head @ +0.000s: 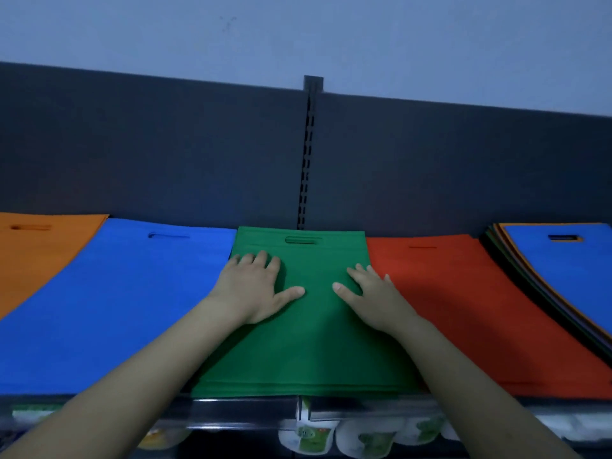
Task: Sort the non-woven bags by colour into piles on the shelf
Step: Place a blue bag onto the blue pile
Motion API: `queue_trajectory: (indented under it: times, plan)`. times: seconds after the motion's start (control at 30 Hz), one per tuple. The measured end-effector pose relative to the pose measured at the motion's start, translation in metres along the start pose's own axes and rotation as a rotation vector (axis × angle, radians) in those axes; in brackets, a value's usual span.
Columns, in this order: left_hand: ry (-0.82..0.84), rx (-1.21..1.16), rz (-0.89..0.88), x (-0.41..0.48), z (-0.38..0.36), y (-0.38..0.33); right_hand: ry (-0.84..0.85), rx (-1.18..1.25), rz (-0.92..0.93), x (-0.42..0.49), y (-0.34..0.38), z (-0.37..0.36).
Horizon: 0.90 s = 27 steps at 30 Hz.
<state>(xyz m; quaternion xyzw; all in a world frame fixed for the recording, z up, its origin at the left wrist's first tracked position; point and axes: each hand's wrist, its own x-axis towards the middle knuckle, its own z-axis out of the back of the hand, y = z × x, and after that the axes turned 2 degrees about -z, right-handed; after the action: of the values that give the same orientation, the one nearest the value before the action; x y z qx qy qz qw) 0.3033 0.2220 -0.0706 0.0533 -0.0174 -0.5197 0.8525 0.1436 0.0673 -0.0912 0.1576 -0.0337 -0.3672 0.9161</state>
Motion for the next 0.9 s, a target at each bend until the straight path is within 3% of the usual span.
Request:
queue_trajectory:
  times: [0.2,0.43,0.73,0.83,0.9]
  plan:
    - [-0.166,0.002,-0.134,0.029,0.057,-0.079,-0.143,0.036,-0.039,-0.012,-0.063,0.061]
    - [-0.385,-0.176,-0.277,0.072,0.090,-0.239,-0.217,0.004,-0.224,-0.049,-0.212,0.141]
    - [-0.136,-0.498,-0.212,0.126,0.078,-0.415,-0.067,-0.012,-0.608,-0.070,-0.411,0.202]
    - [-0.103,-0.579,-0.159,0.133,0.071,-0.437,0.057,-0.047,-0.577,-0.068,-0.428,0.195]
    - [-0.108,-0.648,-0.116,0.137,0.067,-0.443,0.039,-0.089,-0.517,-0.068,-0.425,0.183]
